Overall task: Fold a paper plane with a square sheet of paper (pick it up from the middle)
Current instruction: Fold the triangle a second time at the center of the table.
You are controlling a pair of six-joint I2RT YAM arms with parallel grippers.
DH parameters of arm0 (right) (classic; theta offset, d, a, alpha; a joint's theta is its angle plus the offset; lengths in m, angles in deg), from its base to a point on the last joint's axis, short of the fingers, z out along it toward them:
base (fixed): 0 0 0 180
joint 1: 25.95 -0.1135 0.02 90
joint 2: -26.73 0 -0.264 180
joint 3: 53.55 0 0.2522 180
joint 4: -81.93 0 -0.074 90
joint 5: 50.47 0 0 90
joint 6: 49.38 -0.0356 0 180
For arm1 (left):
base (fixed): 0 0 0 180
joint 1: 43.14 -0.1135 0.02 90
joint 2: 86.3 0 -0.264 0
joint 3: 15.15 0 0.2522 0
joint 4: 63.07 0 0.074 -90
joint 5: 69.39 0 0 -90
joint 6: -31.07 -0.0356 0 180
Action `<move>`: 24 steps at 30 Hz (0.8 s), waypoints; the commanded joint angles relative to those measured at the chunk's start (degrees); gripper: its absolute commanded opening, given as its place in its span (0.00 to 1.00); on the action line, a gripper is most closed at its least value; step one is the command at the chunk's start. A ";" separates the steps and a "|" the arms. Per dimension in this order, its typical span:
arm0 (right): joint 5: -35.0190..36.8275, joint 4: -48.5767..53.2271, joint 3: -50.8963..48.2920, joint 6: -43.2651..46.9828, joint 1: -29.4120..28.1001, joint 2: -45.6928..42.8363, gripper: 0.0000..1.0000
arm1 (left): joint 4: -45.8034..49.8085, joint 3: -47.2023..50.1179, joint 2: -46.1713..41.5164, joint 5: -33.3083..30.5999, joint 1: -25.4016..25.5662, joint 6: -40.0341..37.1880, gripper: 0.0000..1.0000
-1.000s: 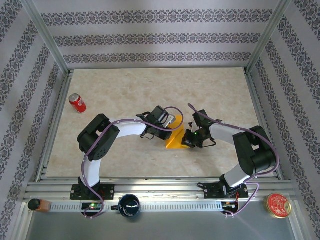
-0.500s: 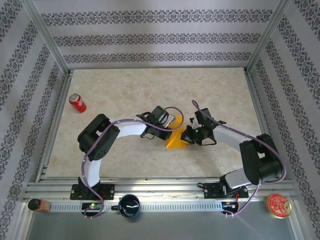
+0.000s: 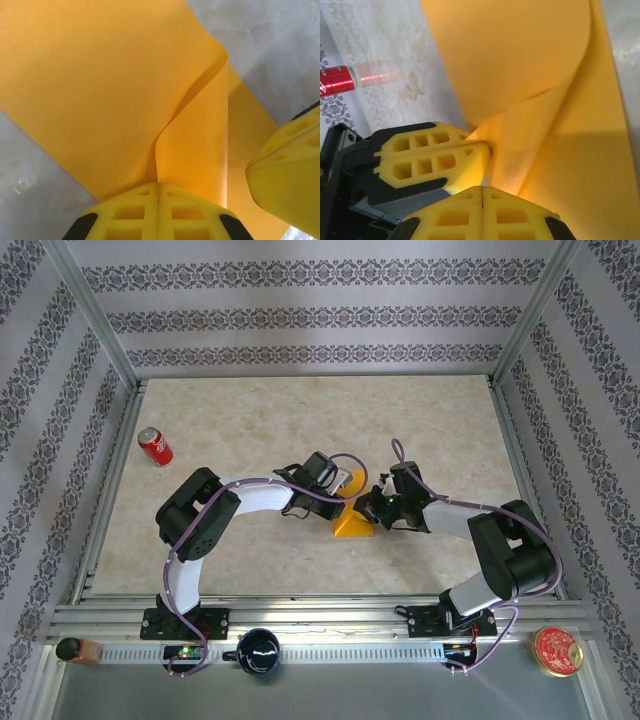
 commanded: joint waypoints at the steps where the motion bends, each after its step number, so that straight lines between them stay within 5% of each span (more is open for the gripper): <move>1: -1.01 -3.77 1.56 -2.31 -1.04 2.47 0.02 | 1.17 1.02 2.19 -0.11 -0.63 0.48 0.05; 24: 0.46 -6.37 -2.91 -1.97 -0.38 5.23 0.03 | 1.51 1.10 2.28 -0.10 -0.62 0.35 0.05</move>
